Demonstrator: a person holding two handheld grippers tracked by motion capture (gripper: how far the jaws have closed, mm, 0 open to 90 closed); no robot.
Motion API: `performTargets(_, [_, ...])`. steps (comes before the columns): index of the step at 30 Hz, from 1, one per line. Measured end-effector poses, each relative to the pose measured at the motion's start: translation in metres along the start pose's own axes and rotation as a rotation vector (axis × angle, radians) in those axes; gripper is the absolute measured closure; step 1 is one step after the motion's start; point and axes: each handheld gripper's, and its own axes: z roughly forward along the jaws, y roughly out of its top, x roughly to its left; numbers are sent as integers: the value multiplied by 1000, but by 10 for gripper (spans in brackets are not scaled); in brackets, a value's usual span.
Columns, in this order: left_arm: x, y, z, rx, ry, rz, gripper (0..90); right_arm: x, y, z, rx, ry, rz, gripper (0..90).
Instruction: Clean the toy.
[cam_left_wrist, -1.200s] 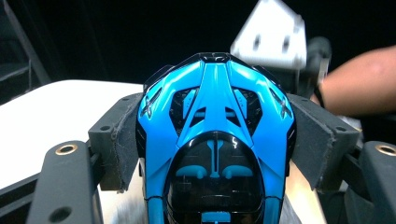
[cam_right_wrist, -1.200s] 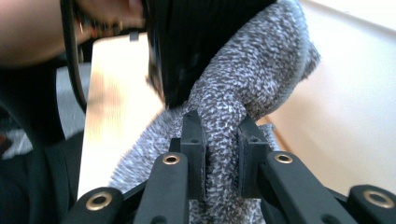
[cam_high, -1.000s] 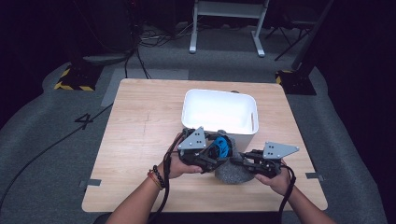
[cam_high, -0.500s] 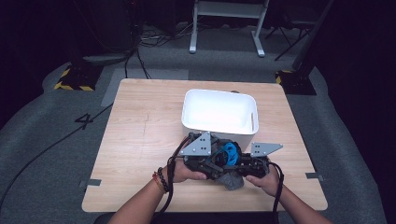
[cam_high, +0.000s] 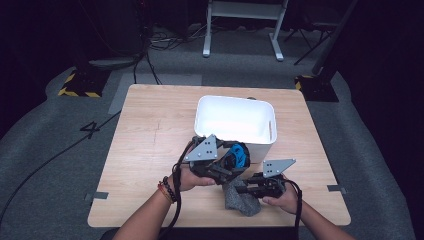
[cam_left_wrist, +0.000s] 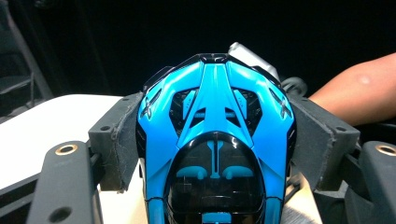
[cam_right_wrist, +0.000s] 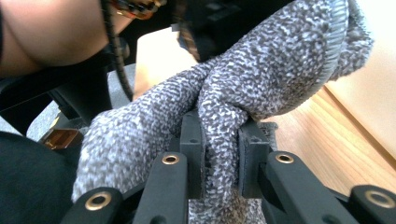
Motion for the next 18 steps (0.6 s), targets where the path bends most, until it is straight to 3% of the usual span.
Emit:
performTargets(4, [6, -5, -2, 11, 26, -15, 260, 6, 2, -10, -24, 20, -34, 766])
performTargets(6, [6, -8, 1, 44, 50, 3, 260, 7, 5, -18, -48, 25, -46, 766])
performTargets(12, [8, -17, 8, 82, 42, -13, 260, 8, 19, -43, -126, -55, -84, 766])
performTargets(18, [7, -26, 16, 127, 25, -24, 261, 10, 29, -61, -152, -159, -126, 767])
